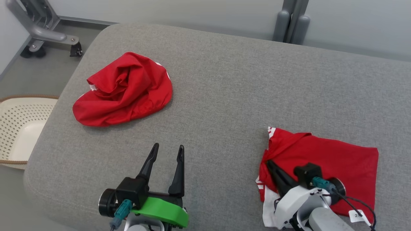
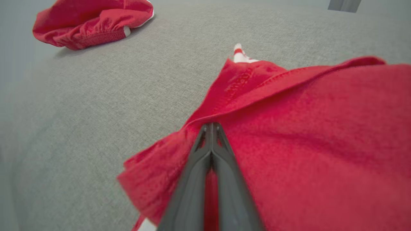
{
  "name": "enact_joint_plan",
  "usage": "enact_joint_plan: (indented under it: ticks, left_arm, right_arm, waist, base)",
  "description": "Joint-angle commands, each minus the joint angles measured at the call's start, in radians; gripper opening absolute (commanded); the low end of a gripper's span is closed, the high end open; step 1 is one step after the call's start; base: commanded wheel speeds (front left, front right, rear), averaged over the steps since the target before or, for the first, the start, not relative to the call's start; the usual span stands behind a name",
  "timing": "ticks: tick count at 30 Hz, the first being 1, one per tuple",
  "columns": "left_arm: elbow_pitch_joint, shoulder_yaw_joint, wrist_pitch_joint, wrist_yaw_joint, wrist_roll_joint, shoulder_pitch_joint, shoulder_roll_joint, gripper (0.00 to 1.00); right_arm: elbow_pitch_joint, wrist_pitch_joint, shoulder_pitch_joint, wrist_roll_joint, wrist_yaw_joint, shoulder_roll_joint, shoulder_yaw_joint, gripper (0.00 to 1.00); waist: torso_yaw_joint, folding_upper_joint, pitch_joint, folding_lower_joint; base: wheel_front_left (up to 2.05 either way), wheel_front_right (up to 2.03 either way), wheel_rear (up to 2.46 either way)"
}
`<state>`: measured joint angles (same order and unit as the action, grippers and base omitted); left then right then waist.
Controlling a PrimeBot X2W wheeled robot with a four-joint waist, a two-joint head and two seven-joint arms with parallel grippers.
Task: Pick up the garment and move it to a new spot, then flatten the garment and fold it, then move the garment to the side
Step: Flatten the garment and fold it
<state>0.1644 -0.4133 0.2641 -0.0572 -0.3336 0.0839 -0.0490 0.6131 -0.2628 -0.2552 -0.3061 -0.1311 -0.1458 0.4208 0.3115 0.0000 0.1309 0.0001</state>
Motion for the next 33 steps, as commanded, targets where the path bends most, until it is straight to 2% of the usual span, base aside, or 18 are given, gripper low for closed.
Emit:
enact_joint_plan:
  ticks: [1,5,7,14,17,20,25,33]
  left_arm:
    - [0.002,0.002,0.000,-0.004,-0.007,0.008,-0.003,1.00]
    - [0.005,0.006,0.000,-0.007,-0.009,-0.001,-0.003,1.00]
    - [0.005,0.007,0.000,-0.007,-0.009,-0.005,-0.003,1.00]
    - [0.004,0.013,0.000,-0.010,-0.007,-0.011,-0.003,1.00]
    - [0.004,0.012,0.000,-0.009,-0.007,-0.008,-0.003,1.00]
    - [0.003,0.008,0.000,-0.007,-0.008,0.000,-0.003,1.00]
    - [-0.002,-0.001,0.000,-0.005,-0.010,0.022,-0.003,1.00]
    - [-0.006,0.003,0.000,-0.009,-0.016,0.041,-0.003,1.00]
  right_arm:
    - [-0.004,-0.003,0.000,-0.018,0.001,0.005,0.034,0.00]
    - [-0.015,-0.003,-0.005,-0.051,0.001,0.007,0.102,0.00]
    - [-0.026,-0.003,-0.014,-0.062,0.001,-0.004,0.100,0.00]
    - [-0.064,-0.003,-0.004,-0.034,0.001,-0.051,-0.065,0.00]
    - [-0.038,-0.003,0.001,-0.007,0.001,-0.060,-0.133,0.00]
    - [-0.004,0.000,-0.030,0.013,0.001,-0.064,-0.158,0.00]
    - [0.056,0.038,-0.095,0.018,0.001,-0.076,-0.153,0.00]
    - [0.131,0.095,-0.197,-0.040,0.001,-0.121,-0.094,0.00]
  waist:
    - [0.010,0.0000,-0.006,-0.0001]
    - [0.003,0.0000,-0.021,-0.0001]
    - [-0.007,0.0000,-0.025,-0.0001]
    - [-0.045,0.0000,-0.034,-0.0001]
    - [-0.056,0.0000,-0.031,-0.0001]
    - [-0.061,0.0000,-0.021,-0.0001]
    - [-0.052,0.0000,0.008,-0.0001]
    - [-0.009,0.0000,0.052,-0.0001]
  base:
    - [0.00,0.00,0.00]
    - [0.00,0.00,0.00]
    - [0.00,0.00,0.00]
    - [0.00,0.00,0.00]
    - [0.00,0.00,0.00]
    - [0.00,0.00,0.00]
    - [0.00,0.00,0.00]
    - [0.00,0.00,0.00]
